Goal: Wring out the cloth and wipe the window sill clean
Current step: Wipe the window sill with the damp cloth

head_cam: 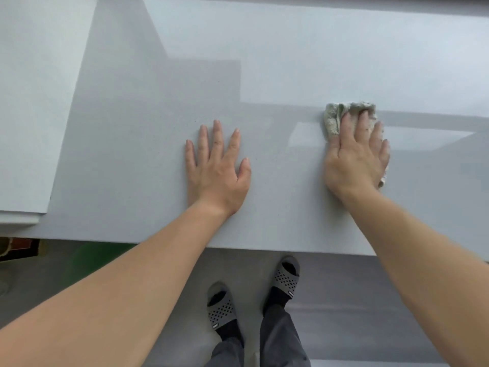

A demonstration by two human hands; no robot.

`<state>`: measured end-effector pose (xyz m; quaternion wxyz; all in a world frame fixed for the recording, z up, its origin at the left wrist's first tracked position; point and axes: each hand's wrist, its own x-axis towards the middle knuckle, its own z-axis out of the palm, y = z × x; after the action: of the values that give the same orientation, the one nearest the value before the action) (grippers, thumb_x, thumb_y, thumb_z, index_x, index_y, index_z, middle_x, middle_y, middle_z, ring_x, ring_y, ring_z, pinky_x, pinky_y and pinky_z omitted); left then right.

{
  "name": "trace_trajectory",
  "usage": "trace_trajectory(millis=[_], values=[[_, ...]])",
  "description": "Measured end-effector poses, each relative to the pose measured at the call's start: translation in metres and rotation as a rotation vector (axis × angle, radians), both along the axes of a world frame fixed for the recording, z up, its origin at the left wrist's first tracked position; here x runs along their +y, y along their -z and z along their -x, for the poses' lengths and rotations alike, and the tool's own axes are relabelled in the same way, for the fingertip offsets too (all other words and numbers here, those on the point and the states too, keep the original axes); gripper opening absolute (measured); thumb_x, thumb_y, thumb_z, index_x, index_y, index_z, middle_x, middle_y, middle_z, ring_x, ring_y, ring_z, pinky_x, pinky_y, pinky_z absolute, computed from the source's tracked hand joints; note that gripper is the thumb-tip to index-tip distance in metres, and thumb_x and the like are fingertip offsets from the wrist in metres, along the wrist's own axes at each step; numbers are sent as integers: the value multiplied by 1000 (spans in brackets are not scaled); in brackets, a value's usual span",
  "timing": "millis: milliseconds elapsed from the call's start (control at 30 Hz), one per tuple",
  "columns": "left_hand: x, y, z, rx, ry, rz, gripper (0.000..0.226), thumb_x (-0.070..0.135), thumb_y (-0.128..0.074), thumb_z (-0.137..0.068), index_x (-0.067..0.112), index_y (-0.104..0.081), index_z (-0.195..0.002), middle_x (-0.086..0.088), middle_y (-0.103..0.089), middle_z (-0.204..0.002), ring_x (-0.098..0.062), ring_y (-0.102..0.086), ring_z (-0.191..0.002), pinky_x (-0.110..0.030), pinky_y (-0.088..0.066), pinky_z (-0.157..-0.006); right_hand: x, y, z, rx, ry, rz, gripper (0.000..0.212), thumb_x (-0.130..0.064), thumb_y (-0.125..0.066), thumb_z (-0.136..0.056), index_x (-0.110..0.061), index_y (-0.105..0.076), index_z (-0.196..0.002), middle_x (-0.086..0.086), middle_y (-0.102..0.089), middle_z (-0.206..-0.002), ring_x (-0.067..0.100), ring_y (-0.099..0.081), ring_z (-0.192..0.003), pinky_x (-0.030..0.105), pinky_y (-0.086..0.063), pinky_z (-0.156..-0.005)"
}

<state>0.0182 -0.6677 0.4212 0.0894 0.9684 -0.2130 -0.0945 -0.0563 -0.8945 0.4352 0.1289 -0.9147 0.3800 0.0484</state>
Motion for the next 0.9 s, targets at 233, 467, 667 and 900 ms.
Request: trace_trajectory(millis=[233, 467, 667, 900], values=[[0, 4, 1, -29, 15, -49, 64, 54, -19, -99, 33, -8, -158, -2, 6, -167, -24, 14, -153, -52, 5, -122, 0, 4, 14, -29, -714, 81, 53, -45, -25, -104, -37, -21, -157, -8, -13, -166, 22, -6, -154, 44, -5, -123], [-2, 0, 1, -9, -8, -37, 64, 55, -21, -97, 35, -11, -158, 2, 5, -168, -19, 14, -152, -49, 6, -123, -33, 0, -68, -32, -240, -9, 56, -45, -14, -103, -35, -10, -158, -6, 0, -168, 24, 8, -153, 45, 3, -123], [-3, -2, 0, -24, -31, 31, 63, 53, -30, -95, 31, -28, -155, -1, -9, -167, -20, 2, -154, -50, 0, -122, -44, 0, -35, -55, -839, 8, 53, -47, -24, -103, -40, -23, -156, -10, -14, -166, 22, -6, -154, 45, -5, -123], [-34, -5, -39, -97, -150, 278, 55, 42, -36, -95, 17, -48, -142, -12, -23, -163, -25, -19, -151, -46, -1, -122, -69, 2, -130, -32, -335, 33, 57, -45, -23, -103, -35, -12, -158, -3, -3, -168, 30, 2, -154, 48, -1, -123]])
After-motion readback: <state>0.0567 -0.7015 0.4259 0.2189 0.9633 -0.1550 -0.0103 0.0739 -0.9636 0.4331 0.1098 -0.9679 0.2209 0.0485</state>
